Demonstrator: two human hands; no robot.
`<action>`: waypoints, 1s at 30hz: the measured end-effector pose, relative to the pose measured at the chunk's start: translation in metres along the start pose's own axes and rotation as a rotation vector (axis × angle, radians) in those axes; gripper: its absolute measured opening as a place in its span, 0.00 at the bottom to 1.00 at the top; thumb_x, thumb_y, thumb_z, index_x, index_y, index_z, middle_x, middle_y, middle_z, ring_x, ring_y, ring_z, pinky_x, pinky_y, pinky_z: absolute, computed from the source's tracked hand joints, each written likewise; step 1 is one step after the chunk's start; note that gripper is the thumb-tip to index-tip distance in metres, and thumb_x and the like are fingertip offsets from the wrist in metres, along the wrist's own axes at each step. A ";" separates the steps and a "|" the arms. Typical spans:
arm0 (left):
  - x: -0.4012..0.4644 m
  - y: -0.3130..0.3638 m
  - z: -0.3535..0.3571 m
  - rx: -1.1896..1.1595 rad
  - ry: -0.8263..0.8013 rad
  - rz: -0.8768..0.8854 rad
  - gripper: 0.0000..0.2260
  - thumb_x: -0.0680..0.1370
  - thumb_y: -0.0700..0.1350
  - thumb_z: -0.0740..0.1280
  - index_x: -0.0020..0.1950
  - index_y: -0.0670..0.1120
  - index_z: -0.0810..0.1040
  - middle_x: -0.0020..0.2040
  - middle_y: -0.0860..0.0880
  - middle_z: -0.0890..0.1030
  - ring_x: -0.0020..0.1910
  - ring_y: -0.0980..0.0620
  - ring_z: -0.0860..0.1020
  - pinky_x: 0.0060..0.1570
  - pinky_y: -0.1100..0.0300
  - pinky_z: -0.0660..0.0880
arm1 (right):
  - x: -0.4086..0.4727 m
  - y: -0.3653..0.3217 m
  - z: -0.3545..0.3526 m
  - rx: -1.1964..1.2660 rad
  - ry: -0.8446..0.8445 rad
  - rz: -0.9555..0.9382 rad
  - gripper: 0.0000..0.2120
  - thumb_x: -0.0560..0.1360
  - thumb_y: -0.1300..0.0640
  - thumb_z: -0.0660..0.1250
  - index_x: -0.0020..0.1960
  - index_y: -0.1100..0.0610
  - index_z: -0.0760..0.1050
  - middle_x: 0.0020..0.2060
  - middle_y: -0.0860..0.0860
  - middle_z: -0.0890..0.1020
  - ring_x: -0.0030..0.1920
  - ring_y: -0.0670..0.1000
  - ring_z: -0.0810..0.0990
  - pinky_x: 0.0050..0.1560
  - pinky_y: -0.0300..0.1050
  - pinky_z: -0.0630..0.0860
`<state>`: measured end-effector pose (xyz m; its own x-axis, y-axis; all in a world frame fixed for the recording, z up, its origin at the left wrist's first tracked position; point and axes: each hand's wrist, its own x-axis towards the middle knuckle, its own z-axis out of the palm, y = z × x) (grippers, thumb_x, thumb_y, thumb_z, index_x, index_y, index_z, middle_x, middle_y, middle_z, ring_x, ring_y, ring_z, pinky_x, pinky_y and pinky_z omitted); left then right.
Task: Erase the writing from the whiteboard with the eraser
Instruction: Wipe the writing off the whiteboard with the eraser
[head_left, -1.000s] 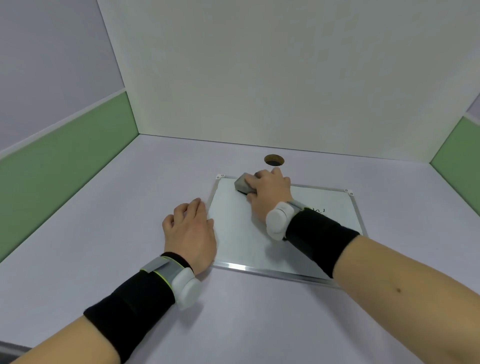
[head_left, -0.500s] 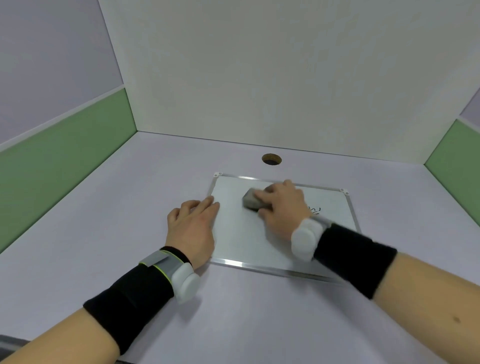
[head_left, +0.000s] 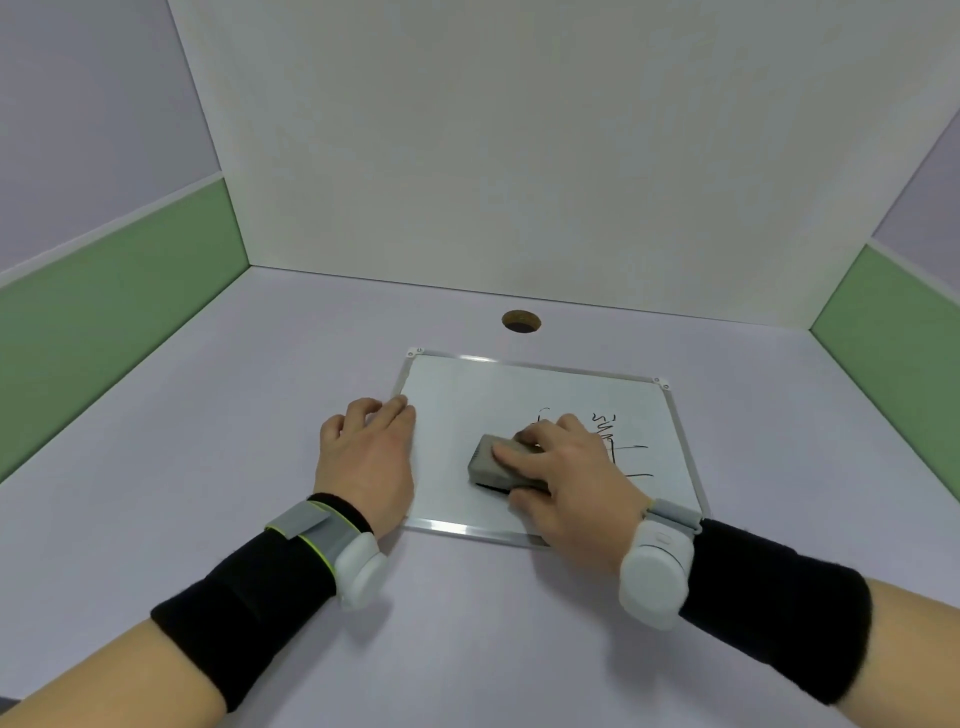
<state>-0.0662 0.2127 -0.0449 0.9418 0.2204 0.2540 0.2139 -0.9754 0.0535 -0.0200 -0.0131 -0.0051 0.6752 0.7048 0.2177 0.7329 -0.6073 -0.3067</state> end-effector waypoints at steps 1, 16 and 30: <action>0.000 -0.001 0.000 -0.008 0.002 -0.003 0.24 0.72 0.38 0.60 0.68 0.49 0.71 0.72 0.53 0.70 0.67 0.46 0.65 0.57 0.50 0.57 | -0.001 0.002 0.001 0.012 -0.006 -0.011 0.18 0.73 0.54 0.67 0.62 0.47 0.76 0.57 0.49 0.77 0.53 0.54 0.67 0.57 0.53 0.66; 0.001 -0.002 0.006 -0.119 0.020 -0.019 0.22 0.75 0.39 0.59 0.69 0.48 0.71 0.72 0.52 0.71 0.65 0.43 0.64 0.59 0.47 0.60 | 0.045 0.064 -0.004 -0.159 0.016 0.268 0.12 0.75 0.53 0.63 0.58 0.47 0.75 0.56 0.52 0.76 0.57 0.57 0.67 0.57 0.53 0.67; -0.003 -0.001 -0.002 -0.139 0.045 -0.026 0.20 0.77 0.38 0.60 0.67 0.50 0.73 0.71 0.55 0.72 0.65 0.43 0.66 0.58 0.46 0.60 | 0.038 0.079 -0.018 -0.113 0.016 0.241 0.16 0.74 0.54 0.66 0.61 0.47 0.77 0.55 0.55 0.77 0.59 0.58 0.68 0.60 0.55 0.67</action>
<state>-0.0699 0.2131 -0.0437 0.9232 0.2481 0.2936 0.1969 -0.9612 0.1933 0.0649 -0.0410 -0.0041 0.8321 0.5292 0.1661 0.5546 -0.7947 -0.2467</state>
